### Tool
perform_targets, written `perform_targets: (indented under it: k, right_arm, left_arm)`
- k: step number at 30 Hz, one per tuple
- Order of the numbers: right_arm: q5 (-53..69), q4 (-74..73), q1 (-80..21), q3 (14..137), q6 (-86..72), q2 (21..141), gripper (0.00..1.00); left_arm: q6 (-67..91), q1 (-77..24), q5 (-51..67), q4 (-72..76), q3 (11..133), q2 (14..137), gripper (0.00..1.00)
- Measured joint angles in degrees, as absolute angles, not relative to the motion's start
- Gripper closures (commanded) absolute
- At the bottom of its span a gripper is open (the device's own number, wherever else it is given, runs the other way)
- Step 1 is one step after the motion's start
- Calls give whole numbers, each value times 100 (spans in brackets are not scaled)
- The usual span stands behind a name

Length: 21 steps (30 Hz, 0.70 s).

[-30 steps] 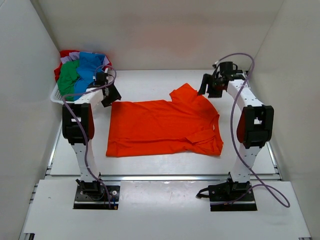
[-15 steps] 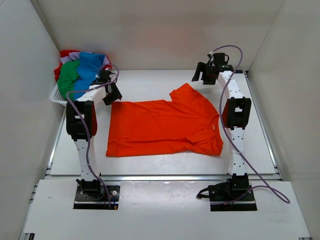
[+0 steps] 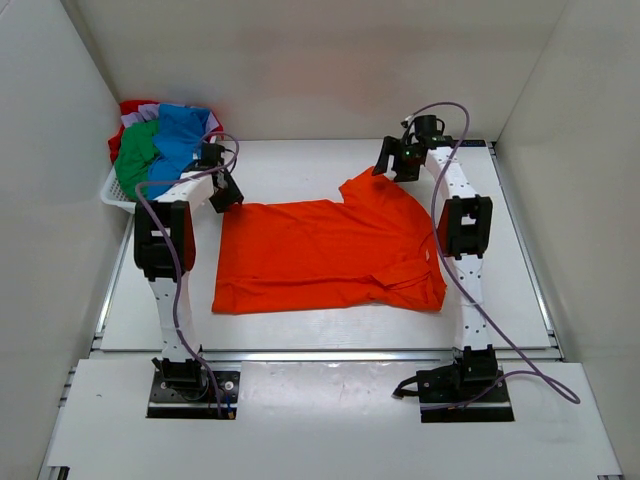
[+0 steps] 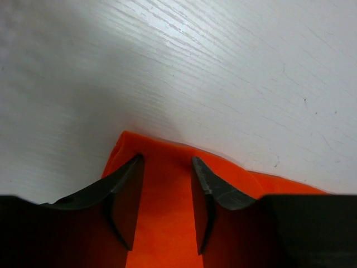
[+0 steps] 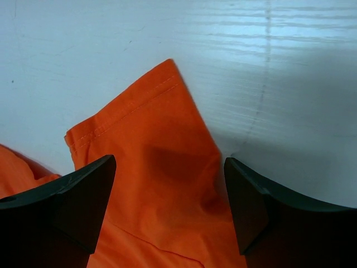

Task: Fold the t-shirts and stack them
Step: Grap the side of the flattened tshirt furthest away from the robot with both arms

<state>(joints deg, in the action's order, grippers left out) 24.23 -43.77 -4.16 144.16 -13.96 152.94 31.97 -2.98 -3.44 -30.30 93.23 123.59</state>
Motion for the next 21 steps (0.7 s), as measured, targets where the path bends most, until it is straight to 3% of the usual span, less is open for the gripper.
perform_targets:
  k: [2, 5, 7, 8, 10, 21]
  right_arm:
    - [2502, -4394, -449, 14457, -1396, 15349, 26]
    - [2626, -4388, -484, 14503, -1380, 15408, 42]
    - [2679, -4407, -491, 14558, -1396, 15469, 65]
    - [2692, -4421, -493, 14562, -1358, 15491, 71]
    - [2692, -4462, -495, 14567, -1398, 15544, 97]
    - [2689, -5028, -377, 15214, -1352, 15579, 100]
  left_arm:
    - [3205, -301, -327, -3033, 9323, 12411, 60]
    - [3240, -301, -292, -3046, 9321, 12477, 80]
    - [3256, -296, -266, -3046, 9321, 12484, 100]
    - [3267, -296, -252, -3044, 9321, 12492, 100]
    - [3258, -296, -235, -3044, 9325, 12497, 100]
    - [3256, -296, -130, -3304, 9736, 12512, 100]
